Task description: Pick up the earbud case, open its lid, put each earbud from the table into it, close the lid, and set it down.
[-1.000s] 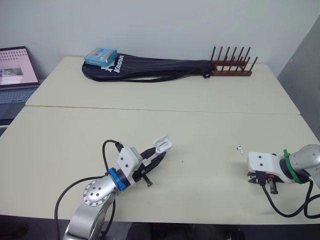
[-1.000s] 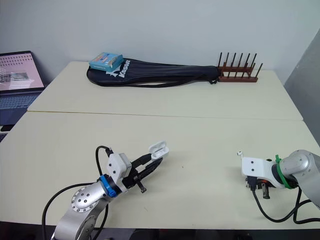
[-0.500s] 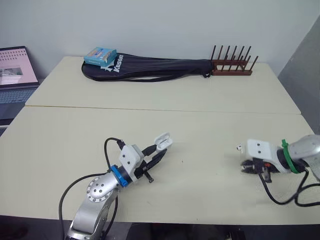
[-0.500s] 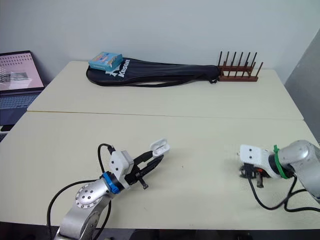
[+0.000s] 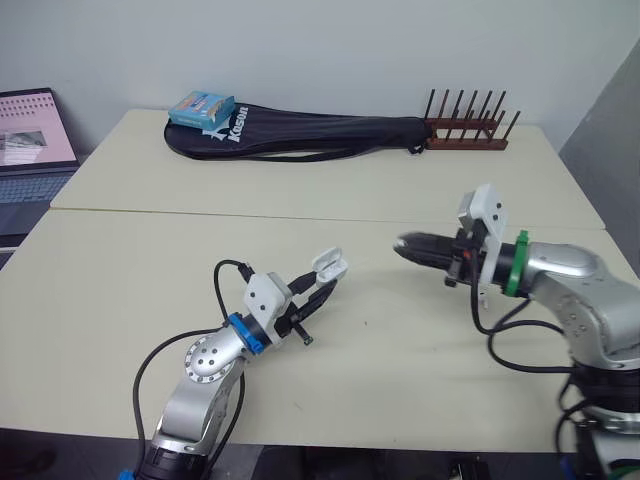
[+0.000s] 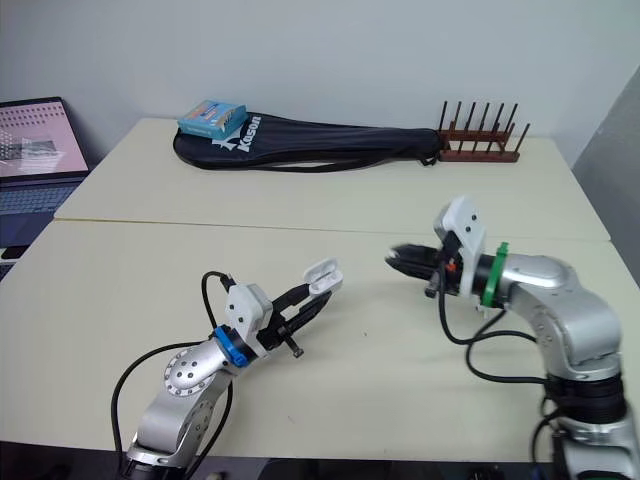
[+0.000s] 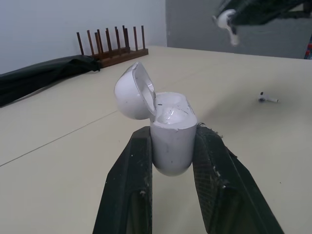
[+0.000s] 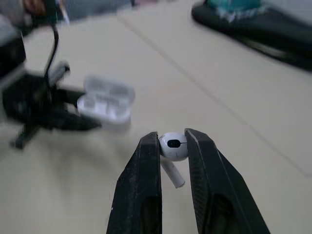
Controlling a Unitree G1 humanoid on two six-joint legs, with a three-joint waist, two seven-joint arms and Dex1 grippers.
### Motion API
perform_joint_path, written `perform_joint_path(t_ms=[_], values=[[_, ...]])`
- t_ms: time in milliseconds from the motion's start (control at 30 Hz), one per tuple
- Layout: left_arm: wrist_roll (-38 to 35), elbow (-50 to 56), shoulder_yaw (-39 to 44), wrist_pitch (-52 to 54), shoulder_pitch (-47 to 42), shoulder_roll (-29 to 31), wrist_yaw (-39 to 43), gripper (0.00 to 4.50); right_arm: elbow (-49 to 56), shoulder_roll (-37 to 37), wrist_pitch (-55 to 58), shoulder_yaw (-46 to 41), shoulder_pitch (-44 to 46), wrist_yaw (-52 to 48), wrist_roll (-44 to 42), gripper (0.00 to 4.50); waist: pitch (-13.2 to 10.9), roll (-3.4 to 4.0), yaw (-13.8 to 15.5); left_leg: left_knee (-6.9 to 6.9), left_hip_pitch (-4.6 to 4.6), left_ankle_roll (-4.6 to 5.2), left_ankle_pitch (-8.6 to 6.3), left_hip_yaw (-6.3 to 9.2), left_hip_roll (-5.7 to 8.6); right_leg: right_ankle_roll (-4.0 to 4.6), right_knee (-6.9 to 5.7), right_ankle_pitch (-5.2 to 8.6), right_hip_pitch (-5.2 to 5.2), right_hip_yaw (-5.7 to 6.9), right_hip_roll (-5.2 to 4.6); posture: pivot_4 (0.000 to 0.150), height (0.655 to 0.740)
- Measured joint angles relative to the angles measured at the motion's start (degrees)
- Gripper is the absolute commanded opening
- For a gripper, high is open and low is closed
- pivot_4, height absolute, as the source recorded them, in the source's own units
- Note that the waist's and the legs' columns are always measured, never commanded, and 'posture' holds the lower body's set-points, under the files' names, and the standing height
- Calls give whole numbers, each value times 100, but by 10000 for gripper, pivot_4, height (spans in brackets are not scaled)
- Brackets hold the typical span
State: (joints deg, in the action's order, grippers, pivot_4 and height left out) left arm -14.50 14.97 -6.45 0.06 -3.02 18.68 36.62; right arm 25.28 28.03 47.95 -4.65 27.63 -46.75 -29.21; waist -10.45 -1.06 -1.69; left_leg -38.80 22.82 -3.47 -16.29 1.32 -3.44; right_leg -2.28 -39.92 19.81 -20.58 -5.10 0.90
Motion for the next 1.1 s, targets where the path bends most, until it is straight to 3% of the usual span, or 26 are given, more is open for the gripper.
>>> perform_joint_path(t_ms=[267, 1100], values=[[12, -7, -46, -50, -135, -174, -102, 7752, 293, -1341, -68, 422, -204, 951, -517, 3700, 2, 3, -3, 0, 1, -2, 1, 4, -2, 0, -9, 0, -5, 5, 0, 1500, 7274], [-39, -17, -112, 174, -386, -434, -137, 7752, -294, -1788, -1754, 1333, -922, 1342, 149, 3700, 2, 4, -11, 1, 1, -2, 1, 0, -2, 0, -8, 0, -10, 10, 3, 1500, 7274]])
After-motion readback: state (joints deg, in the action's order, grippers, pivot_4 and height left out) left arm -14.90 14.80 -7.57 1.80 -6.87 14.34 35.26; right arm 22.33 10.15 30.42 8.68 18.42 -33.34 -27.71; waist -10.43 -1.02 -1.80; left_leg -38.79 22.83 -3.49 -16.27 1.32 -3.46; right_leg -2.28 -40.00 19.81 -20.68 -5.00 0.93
